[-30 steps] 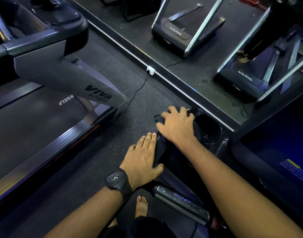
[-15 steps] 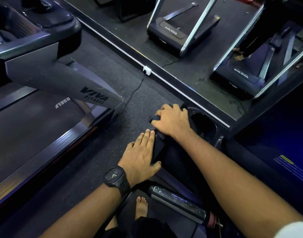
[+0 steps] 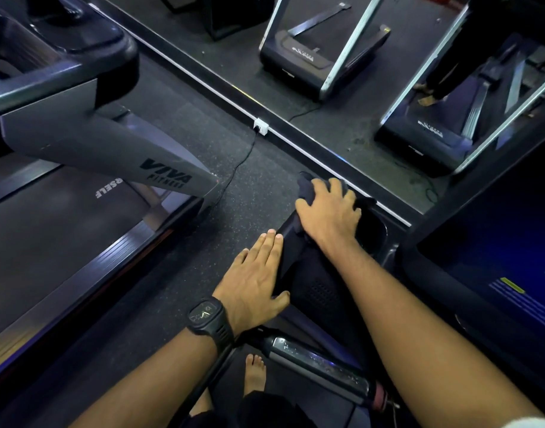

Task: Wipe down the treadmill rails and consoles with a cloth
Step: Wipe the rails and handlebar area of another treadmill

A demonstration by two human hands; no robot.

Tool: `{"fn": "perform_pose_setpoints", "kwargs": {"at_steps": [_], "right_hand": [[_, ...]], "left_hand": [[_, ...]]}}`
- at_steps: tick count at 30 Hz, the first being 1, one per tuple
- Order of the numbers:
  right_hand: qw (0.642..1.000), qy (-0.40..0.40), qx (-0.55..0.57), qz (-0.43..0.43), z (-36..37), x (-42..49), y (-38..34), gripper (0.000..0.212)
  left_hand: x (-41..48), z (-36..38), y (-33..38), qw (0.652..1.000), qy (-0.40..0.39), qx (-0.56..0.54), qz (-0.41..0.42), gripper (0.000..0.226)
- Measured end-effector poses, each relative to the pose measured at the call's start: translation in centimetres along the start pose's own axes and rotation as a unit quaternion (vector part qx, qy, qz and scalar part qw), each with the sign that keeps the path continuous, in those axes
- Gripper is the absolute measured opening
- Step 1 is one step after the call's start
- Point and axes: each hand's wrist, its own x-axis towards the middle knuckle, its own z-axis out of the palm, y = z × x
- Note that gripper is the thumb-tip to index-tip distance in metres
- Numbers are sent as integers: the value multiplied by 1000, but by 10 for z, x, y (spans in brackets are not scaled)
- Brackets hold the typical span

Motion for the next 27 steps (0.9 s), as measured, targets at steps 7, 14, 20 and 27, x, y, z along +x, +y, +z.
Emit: {"fn": "perform_pose_setpoints", "kwargs": {"at_steps": [7, 14, 20, 27], "right_hand": [[984, -7, -86, -155, 5, -8, -18, 50], [1000, 12, 13, 17, 6, -24, -7, 63], [996, 6, 4, -87, 7, -33, -2, 60], [989, 92, -60, -96, 30, -86, 4, 66]], "left_hand": [[4, -3, 2, 1000, -9, 0, 9, 102], [-3, -3, 2, 1000, 2, -3, 28, 97], [-7, -3, -3, 999, 13, -12, 43, 93], [-19, -4, 0, 998, 26, -15, 50, 91]]}}
